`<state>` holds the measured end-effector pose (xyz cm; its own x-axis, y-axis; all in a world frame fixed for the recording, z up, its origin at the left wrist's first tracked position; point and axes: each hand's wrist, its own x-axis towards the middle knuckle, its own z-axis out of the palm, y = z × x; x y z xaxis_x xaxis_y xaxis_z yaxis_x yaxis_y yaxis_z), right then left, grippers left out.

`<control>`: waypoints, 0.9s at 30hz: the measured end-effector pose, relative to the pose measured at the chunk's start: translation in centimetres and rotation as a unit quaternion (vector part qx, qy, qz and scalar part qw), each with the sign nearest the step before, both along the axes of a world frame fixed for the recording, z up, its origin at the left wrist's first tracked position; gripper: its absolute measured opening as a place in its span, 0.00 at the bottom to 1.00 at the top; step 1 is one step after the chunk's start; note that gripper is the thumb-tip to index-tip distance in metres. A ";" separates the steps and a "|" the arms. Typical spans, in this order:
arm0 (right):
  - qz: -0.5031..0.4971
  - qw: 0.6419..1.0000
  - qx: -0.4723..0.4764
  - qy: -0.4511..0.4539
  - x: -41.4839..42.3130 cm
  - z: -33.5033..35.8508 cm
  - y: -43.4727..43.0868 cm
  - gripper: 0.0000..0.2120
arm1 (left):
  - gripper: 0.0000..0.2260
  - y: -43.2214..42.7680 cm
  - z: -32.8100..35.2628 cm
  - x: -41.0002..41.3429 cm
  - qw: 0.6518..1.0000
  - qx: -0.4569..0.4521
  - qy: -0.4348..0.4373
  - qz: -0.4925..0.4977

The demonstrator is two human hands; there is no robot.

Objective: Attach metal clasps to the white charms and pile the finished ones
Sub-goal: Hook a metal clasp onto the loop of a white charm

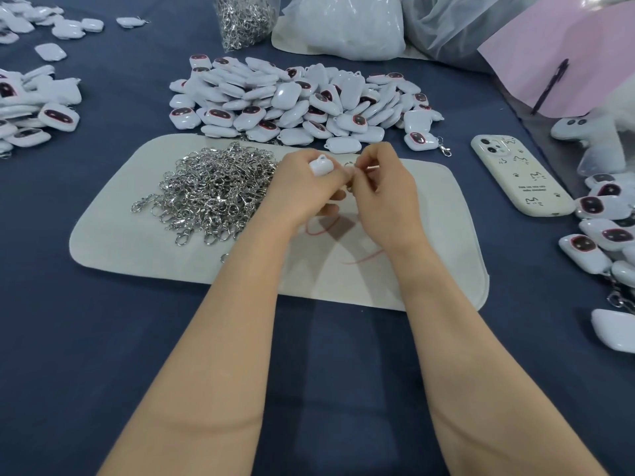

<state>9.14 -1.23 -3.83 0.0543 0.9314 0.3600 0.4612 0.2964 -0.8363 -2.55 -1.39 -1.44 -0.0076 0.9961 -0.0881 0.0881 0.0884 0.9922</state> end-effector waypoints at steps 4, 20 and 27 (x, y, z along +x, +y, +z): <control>-0.021 1.000 -0.014 0.012 0.3 0.0 0.1 0.05 | 0.17 0.1 0.7 -0.3 0.995 -0.081 -0.040 -0.044; -0.034 0.999 -0.015 -0.014 0.2 -0.1 0.2 0.05 | 0.02 0.4 -0.3 -0.5 0.987 0.043 0.143 -0.056; -0.035 0.999 -0.009 -0.033 0.0 0.0 0.1 0.05 | 0.02 0.7 -0.6 -0.6 0.989 0.046 0.131 -0.050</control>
